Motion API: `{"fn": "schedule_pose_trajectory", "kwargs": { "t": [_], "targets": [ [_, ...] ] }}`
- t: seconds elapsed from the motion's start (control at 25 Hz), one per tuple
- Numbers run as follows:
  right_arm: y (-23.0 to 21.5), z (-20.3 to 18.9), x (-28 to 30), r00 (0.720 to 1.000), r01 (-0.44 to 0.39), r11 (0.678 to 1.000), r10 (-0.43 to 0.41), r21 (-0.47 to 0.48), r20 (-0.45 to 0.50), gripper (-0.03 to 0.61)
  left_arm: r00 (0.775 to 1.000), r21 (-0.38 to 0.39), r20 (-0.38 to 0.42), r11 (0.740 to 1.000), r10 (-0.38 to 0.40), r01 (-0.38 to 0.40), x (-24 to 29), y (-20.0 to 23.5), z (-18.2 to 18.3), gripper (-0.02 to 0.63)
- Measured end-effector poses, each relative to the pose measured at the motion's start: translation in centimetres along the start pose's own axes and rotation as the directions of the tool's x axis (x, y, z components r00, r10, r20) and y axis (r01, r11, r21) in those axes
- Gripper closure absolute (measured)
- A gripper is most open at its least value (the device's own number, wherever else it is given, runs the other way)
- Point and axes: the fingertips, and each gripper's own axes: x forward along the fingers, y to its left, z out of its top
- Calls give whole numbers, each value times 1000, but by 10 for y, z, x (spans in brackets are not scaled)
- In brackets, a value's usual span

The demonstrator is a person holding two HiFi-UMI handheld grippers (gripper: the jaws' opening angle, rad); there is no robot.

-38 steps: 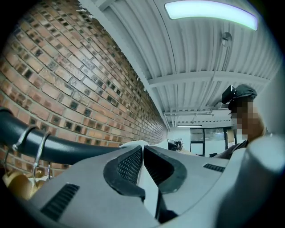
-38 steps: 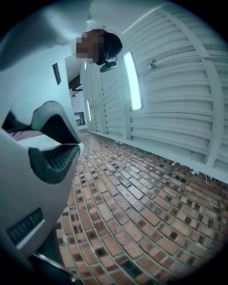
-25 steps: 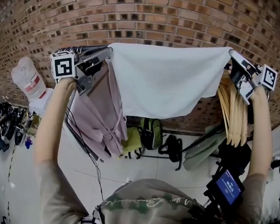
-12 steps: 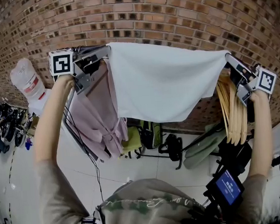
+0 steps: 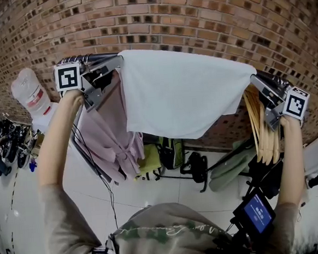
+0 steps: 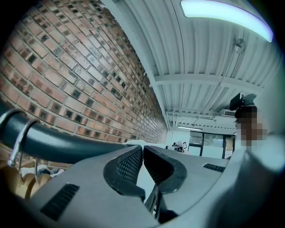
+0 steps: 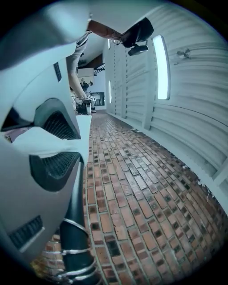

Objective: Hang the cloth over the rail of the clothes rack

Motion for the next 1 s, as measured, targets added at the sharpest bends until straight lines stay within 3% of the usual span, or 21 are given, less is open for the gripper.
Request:
{"fn": "schedule_pose_trajectory", "kwargs": {
  "t": [0.16,0.24,0.52,0.88,0.92,1.0],
  "targets": [
    [0,-11,-6,1000,8,1000,-8,8,8,504,1000,0,7,1000,-3,3,0,-1,1,595],
    [-4,-25,-9,1000,20,1000,-20,5,-12,442,1000,4,5,1000,5,-5,0,-1,0,595],
    [-13,-64,4,998,17,999,-16,27,-57,442,1000,66,-1,998,-5,5,2,-4,1,595],
    [-17,-77,16,998,-29,998,32,52,-52,443,1000,158,-15,987,-27,29,0,-5,-9,595],
    [-17,-76,16,999,-30,998,32,49,-44,446,1000,189,-25,982,-16,20,0,-6,-10,595],
    [-18,-75,14,999,-32,998,33,48,-29,539,999,239,-41,971,14,-4,-3,-6,-14,594]
  ]
}}
